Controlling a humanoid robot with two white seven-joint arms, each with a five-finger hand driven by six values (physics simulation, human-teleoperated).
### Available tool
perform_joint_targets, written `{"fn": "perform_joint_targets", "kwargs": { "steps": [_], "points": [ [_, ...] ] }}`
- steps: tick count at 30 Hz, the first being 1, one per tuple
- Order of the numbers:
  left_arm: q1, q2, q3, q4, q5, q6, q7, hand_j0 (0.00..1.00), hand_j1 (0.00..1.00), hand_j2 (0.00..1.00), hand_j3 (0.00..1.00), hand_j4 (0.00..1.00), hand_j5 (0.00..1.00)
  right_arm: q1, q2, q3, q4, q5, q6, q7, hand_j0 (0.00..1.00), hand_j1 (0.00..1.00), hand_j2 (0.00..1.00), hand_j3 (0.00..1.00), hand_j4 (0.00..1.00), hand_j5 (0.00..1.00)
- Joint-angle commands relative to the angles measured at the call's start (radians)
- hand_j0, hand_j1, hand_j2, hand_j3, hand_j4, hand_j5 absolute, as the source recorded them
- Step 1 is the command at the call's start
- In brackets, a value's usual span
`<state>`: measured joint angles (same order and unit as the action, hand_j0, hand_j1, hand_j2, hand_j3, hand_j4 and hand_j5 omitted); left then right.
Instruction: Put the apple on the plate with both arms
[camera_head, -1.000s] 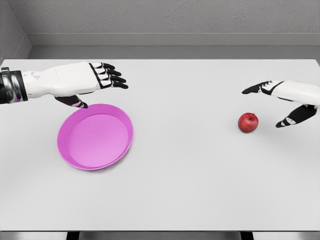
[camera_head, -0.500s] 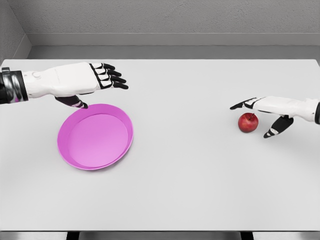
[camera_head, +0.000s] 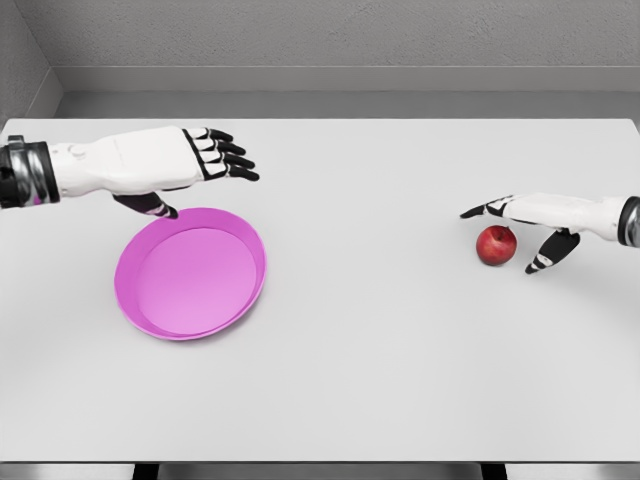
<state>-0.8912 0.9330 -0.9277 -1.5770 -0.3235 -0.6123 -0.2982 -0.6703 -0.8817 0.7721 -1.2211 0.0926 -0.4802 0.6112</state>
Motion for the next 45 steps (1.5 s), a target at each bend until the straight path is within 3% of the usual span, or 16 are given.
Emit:
{"fn": "perform_joint_targets", "kwargs": {
  "steps": [1, 7, 9, 13, 22, 28, 32, 39, 42, 45],
  "points": [
    [0.000, -0.003, 0.001, 0.000, 0.006, 0.001, -0.004, 1.00, 1.00, 1.00, 1.00, 1.00, 1.00, 0.000, 0.007, 0.001, 0.015, 0.004, 0.002, 0.000, 1.00, 1.00, 1.00, 1.00, 1.00, 1.00],
    [-0.002, -0.003, 0.001, 0.000, 0.006, 0.001, -0.009, 1.00, 1.00, 1.00, 1.00, 1.00, 1.00, -0.006, 0.012, 0.001, 0.023, 0.004, 0.000, 0.000, 1.00, 1.00, 1.00, 1.00, 1.00, 1.00],
    [-0.002, -0.003, 0.001, 0.000, 0.006, 0.001, -0.009, 1.00, 1.00, 1.00, 1.00, 1.00, 1.00, -0.008, 0.012, 0.001, 0.023, 0.004, 0.000, 0.000, 0.93, 0.93, 0.93, 0.93, 0.93, 0.93],
    [-0.002, -0.003, 0.001, 0.000, 0.006, 0.001, -0.010, 1.00, 1.00, 1.00, 1.00, 1.00, 1.00, -0.008, 0.018, 0.016, 0.021, 0.004, -0.001, 0.000, 0.90, 0.90, 0.90, 0.90, 0.90, 0.90],
    [-0.002, -0.003, 0.001, 0.000, 0.006, 0.001, -0.022, 1.00, 1.00, 1.00, 1.00, 1.00, 1.00, -0.009, 0.027, 0.016, 0.021, 0.004, -0.001, 0.000, 0.72, 0.72, 0.72, 0.72, 0.72, 0.72],
    [-0.002, -0.003, 0.003, 0.000, 0.006, 0.001, -0.022, 1.00, 1.00, 1.00, 1.00, 1.00, 1.00, -0.009, 0.027, 0.018, 0.021, 0.004, -0.005, 0.000, 0.67, 0.67, 0.67, 0.67, 0.67, 0.67],
    [-0.002, -0.003, 0.003, 0.000, 0.006, 0.001, -0.022, 1.00, 1.00, 1.00, 1.00, 1.00, 1.00, -0.009, 0.029, 0.016, 0.020, 0.002, -0.006, 0.000, 0.48, 0.48, 0.48, 0.48, 0.48, 0.48],
    [-0.002, -0.003, 0.003, 0.000, 0.006, 0.001, -0.022, 1.00, 1.00, 1.00, 1.00, 1.00, 1.00, -0.020, 0.035, 0.015, 0.020, -0.005, -0.008, 0.000, 0.41, 0.41, 0.41, 0.41, 0.41, 0.41],
    [-0.002, -0.003, 0.003, 0.000, 0.006, 0.001, -0.022, 1.00, 1.00, 1.00, 1.00, 1.00, 1.00, -0.029, 0.038, 0.013, 0.000, -0.014, -0.072, 0.000, 0.41, 0.41, 0.41, 0.41, 0.41, 0.41],
    [-0.002, -0.003, 0.003, 0.000, 0.006, 0.001, -0.022, 1.00, 1.00, 1.00, 1.00, 1.00, 1.00, -0.034, 0.038, 0.015, -0.103, -0.080, -0.097, 0.000, 0.42, 0.42, 0.42, 0.42, 0.42, 0.42]
  ]
}}
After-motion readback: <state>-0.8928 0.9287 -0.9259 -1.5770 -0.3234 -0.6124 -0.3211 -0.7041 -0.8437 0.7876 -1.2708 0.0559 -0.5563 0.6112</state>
